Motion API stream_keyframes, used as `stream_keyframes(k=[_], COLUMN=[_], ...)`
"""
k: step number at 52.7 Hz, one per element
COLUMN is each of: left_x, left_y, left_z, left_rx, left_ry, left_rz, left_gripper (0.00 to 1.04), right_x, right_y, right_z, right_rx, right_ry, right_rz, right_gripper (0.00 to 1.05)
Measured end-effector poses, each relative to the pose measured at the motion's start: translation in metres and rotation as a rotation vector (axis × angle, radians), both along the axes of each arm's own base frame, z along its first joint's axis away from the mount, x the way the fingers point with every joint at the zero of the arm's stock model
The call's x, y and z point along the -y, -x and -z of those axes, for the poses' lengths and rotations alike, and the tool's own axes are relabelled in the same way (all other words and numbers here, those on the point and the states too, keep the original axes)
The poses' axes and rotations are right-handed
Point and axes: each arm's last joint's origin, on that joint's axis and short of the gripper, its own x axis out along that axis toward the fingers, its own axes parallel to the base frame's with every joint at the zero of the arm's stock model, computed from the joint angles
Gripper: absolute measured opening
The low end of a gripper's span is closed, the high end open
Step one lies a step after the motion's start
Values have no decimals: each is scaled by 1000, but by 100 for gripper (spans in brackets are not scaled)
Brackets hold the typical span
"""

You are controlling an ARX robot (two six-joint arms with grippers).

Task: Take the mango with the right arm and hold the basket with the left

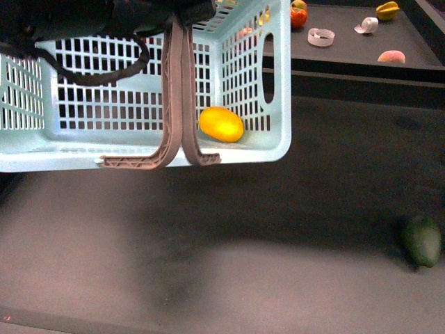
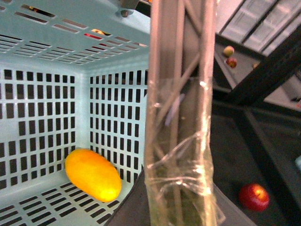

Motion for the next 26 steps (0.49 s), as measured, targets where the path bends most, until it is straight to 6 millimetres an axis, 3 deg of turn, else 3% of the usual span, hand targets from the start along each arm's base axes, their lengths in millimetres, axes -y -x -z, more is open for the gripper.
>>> stream_keyframes(k=[7, 14, 26], left_x=[-5, -24, -59], left_y=[-39, -73, -92], left_z=[-11, -6, 9], left_rx=[-83, -229, -297], left_ry=[204, 411, 610], left_rz=[-128, -365, -642], left_gripper=[9, 9, 9], right_x=[0, 0, 0], right_y=[0, 0, 0], right_z=[0, 0, 0], right_rx=[0, 0, 0], right_ry=[0, 0, 0], right_rz=[-1, 0, -1], right_gripper=[97, 97, 97])
